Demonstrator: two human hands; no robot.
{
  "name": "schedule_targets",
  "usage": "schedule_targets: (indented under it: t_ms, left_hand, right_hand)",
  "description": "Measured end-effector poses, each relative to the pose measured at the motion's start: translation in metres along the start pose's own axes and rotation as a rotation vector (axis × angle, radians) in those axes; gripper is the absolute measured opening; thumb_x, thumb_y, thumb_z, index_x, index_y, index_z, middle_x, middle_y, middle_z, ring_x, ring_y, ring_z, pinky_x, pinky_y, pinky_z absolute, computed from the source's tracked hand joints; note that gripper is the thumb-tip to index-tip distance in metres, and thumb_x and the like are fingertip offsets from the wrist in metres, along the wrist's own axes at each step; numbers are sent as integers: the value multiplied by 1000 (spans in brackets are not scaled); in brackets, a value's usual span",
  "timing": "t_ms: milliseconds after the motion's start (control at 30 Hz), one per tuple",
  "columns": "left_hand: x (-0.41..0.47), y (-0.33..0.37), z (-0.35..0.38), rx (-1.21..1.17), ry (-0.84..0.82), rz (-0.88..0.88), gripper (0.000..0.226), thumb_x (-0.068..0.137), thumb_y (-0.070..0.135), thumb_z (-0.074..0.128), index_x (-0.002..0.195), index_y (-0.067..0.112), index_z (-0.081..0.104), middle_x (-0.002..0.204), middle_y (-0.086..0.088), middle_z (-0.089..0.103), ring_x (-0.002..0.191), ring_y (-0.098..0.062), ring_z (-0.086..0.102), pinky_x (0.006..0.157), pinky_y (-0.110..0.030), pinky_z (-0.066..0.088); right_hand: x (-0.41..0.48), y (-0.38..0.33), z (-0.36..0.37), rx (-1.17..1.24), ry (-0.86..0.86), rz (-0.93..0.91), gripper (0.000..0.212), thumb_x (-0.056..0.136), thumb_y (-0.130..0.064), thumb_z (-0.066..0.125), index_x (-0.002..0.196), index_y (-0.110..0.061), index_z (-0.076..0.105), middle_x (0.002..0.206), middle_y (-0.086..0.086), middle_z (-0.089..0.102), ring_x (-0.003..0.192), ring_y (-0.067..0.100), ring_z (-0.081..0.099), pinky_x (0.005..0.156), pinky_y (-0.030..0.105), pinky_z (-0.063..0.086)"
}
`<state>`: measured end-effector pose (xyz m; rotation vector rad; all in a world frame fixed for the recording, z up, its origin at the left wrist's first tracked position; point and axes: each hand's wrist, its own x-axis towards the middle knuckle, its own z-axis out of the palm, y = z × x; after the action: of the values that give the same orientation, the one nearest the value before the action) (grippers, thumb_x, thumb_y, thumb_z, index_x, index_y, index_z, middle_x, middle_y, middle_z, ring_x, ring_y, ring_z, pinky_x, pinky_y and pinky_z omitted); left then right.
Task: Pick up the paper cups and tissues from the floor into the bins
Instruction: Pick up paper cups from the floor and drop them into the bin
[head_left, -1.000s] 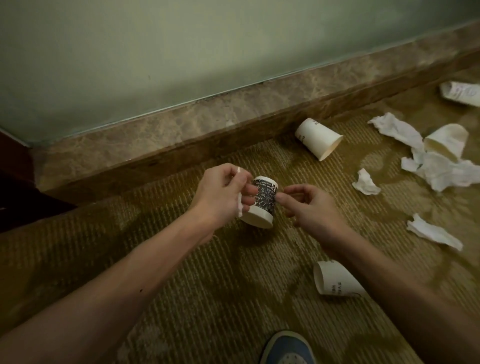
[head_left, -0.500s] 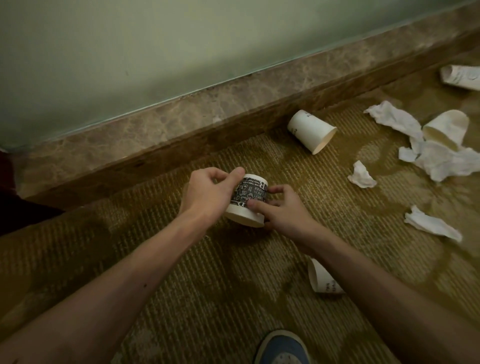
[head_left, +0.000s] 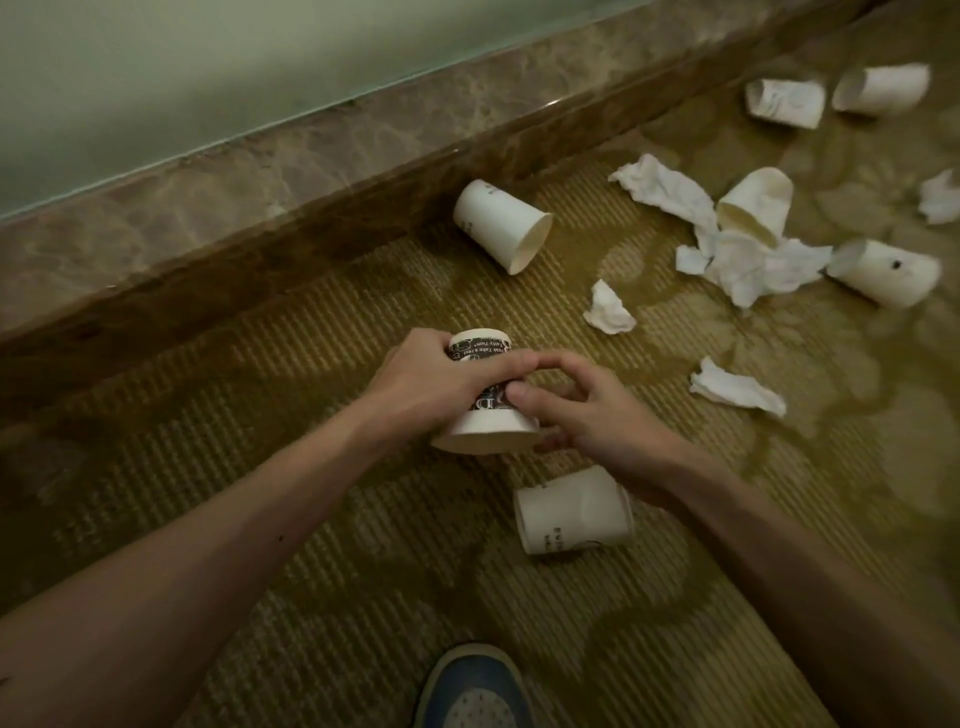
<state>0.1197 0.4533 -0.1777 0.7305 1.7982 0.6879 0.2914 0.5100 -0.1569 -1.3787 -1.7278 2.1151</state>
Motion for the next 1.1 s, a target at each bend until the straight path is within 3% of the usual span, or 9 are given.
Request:
schedule_targets:
  t_ms: [100, 200, 333, 500, 667, 767, 867, 967, 1100]
  left_hand:
    - [11, 12, 17, -59, -33, -24, 94, 33, 81, 70, 103, 19, 71, 90, 1, 75, 81, -17, 73, 81, -41, 60]
    - [20, 19, 30, -131, -50, -38, 73, 44, 73, 78, 94, 20, 73, 79, 4, 76, 73, -14, 74, 78, -40, 61]
    - [31, 27, 42, -150, -97, -38, 74, 44, 73, 78, 96, 21, 71, 83, 3, 77, 76, -16, 74, 78, -42, 61]
    - [45, 31, 53, -127, -97, -7, 73, 46, 75, 77, 96, 21, 73, 82, 6, 77, 76, -11, 74, 79, -38, 61]
    - [49, 27, 67, -132, -154, 16, 68, 48, 75, 75, 91, 23, 71, 74, 12, 75, 70, -5, 72, 70, -30, 58]
    - [48, 26, 79, -135, -229, 28, 75, 47, 77, 75, 99, 23, 70, 78, 10, 76, 72, -8, 73, 68, -30, 57]
    - [46, 29, 92, -157, -279, 42, 76, 50, 74, 76, 103, 19, 69, 80, 7, 77, 71, -8, 73, 62, -27, 54]
    - [47, 34, 100, -178, -321, 63, 62, 59, 68, 78, 96, 18, 71, 77, 6, 76, 70, -10, 74, 64, -29, 56]
    - [47, 36, 108, -143, -303, 63, 69, 52, 76, 75, 95, 21, 70, 76, 10, 76, 70, -8, 73, 67, -31, 58]
  right_hand:
    - [5, -1, -31, -218, 194, -41, 38, 76, -63, 60, 106, -39, 67, 105, -13, 69, 91, 2, 64, 73, 24, 50]
    - [21, 5, -61, -545, 482, -115, 42, 94, -51, 51, 132, -33, 54, 139, -2, 48, 123, 13, 48, 99, 37, 45]
    - [44, 15, -85, -875, 405, -64, 54, 100, -48, 40, 150, -29, 33, 163, 1, 13, 149, 24, 12, 119, 44, 15]
    - [56, 26, -85, -1066, 388, -117, 46, 100, -35, 49, 139, -12, 52, 149, 10, 43, 135, 30, 37, 112, 37, 27]
    - [50, 28, -86, -800, 569, -147, 41, 93, -38, 60, 111, -3, 70, 119, 12, 63, 108, 28, 58, 96, 46, 47]
    - [31, 43, -105, -896, 760, -128, 49, 93, -47, 57, 117, -6, 67, 126, 9, 60, 120, 26, 48, 103, 37, 37]
    - [6, 63, -133, -964, 934, -8, 54, 94, -50, 53, 122, -6, 63, 132, 11, 54, 125, 28, 41, 103, 40, 33]
    - [-7, 82, -152, -934, 959, 95, 50, 93, -46, 57, 124, -6, 60, 133, 12, 53, 125, 30, 41, 102, 38, 30]
    - [-12, 100, -156, -913, 960, 104, 37, 91, -37, 64, 115, -8, 64, 122, 11, 56, 116, 28, 46, 91, 30, 28]
